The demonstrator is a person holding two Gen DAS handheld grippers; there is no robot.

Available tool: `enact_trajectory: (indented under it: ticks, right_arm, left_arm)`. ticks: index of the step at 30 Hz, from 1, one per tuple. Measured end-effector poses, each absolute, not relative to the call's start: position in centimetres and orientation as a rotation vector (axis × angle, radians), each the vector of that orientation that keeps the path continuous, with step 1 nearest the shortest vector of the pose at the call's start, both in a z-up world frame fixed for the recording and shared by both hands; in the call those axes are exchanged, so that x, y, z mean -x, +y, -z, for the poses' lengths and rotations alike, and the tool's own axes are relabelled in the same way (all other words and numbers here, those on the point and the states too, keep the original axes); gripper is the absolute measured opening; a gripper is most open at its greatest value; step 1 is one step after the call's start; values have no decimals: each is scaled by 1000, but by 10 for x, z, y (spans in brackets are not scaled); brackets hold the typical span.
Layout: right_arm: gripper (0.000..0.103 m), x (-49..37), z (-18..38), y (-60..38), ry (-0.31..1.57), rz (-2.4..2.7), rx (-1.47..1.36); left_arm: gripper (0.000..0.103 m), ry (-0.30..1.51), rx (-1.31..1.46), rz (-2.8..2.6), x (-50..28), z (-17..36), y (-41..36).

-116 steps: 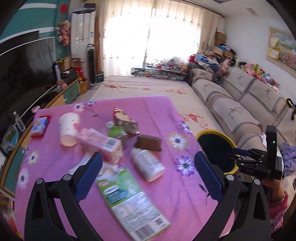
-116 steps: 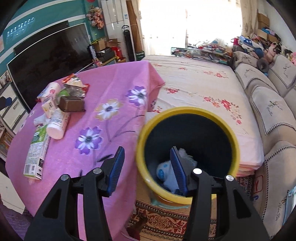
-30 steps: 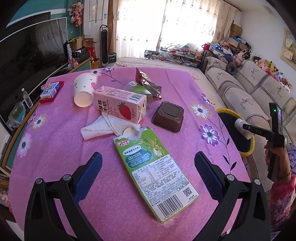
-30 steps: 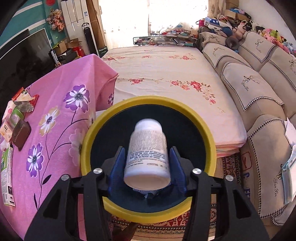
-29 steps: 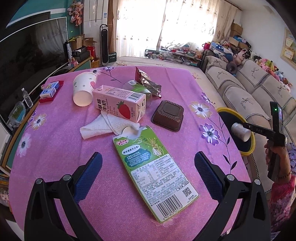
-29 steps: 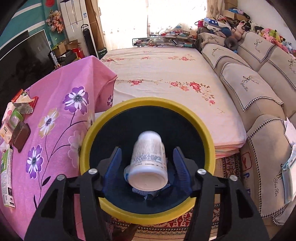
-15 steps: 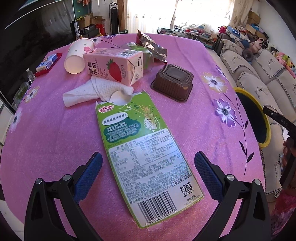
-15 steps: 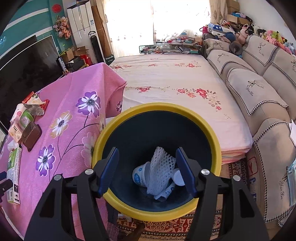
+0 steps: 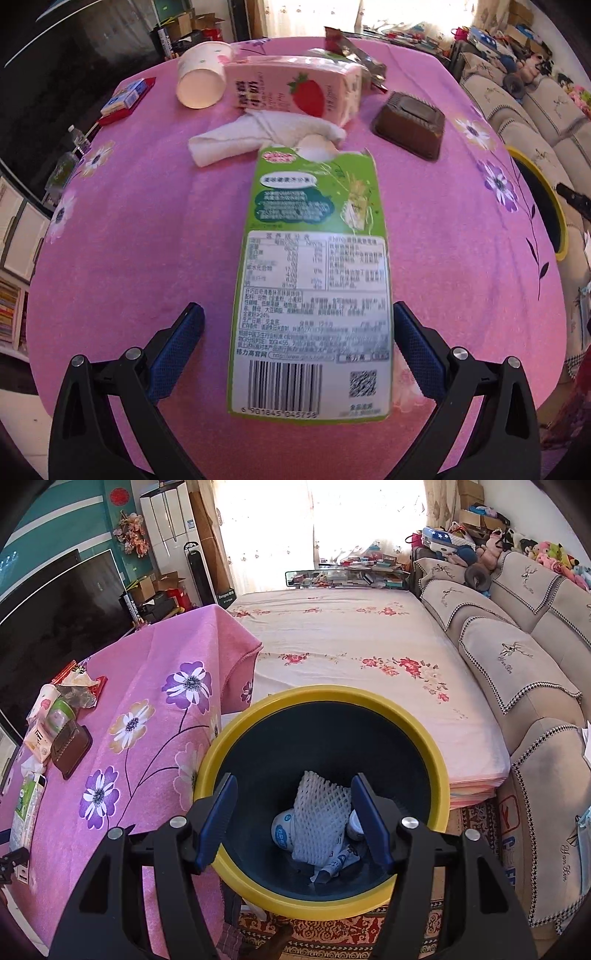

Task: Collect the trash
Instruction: 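Grasp the green juice carton with the left gripper and lift it, then carry the green juice carton over the bin and open the left gripper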

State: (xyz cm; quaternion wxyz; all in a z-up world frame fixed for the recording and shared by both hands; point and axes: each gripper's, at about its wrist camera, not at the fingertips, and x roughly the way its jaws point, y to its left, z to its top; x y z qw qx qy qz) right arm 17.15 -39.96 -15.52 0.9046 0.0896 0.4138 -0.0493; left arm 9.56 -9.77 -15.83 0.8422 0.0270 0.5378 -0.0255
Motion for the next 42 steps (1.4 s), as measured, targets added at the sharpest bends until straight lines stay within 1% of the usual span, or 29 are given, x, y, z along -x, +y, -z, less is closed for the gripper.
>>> enact_trajectory:
  ticks: [3,9,12,13,15,16,17,24,30,35,42]
  right_arm:
    - [61,-175,155,-395,856,92,-187]
    - [61,-172,147,-386,848,76,-164]
    - [61,-172,145,-388,845,81,-166]
    - [61,-172,145,-388,845,81,-168]
    - [61,-172,146,-388,845,79,-169]
    - [61,-172,146,-388,846,76,-169]
    - [61,-172,146,-388,848,75,-168]
    - [61,-169,148,-392,848,72,-181]
    - [61,-166,148,-396,843,75,-186]
    - [61,-158,144,-406,829,95,-193]
    - [61,-138,133,-428,798,137,-198]
  left_arm:
    - [98,1118,-26,67,-103,154,-94]
    - [98,1149,-83,84,-113,166,-99]
    - [99,1134,-99,99,-113,165,-101]
    - [97,1129,-98,106,-113,165,-101]
    - [90,1103,-101,119,-113,163,-101]
    - [81,1097,-106,129,-113,161,-102]
    - [78,1095,-111,131,-113,159,-103]
    - [77,1080,-111,150,-105,150,-107]
    - [77,1014,-142,203,-85,117,-123]
    - [77,934,-174,305,-88,89,-162]
    - [77,867,-242,487,-115,74,-257]
